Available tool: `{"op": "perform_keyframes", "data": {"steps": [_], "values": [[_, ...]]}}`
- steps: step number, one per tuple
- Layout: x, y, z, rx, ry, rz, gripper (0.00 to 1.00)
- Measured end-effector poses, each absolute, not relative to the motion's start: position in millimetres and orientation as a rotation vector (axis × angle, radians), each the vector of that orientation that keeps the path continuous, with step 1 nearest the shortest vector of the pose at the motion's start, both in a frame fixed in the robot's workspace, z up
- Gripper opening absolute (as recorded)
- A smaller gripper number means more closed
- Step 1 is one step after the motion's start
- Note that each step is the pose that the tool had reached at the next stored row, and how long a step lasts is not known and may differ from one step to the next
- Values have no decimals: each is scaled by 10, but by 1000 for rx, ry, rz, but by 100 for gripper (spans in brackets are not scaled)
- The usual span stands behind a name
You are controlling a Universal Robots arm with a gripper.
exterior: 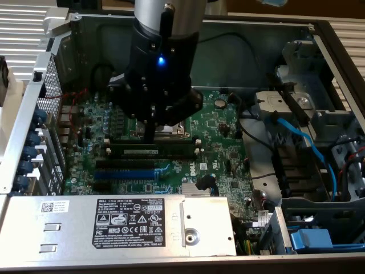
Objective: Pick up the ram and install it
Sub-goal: 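Press down the ram until it locks into place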
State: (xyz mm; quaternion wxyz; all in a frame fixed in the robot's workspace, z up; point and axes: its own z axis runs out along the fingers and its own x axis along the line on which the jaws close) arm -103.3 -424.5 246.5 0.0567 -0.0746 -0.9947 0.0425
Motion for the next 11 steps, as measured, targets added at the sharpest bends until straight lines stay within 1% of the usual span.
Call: {"op": "perform_keyframes", "data": {"steps": [11], "values": [[-1022,-4244,2465,-226,-3017,129,10]]}}
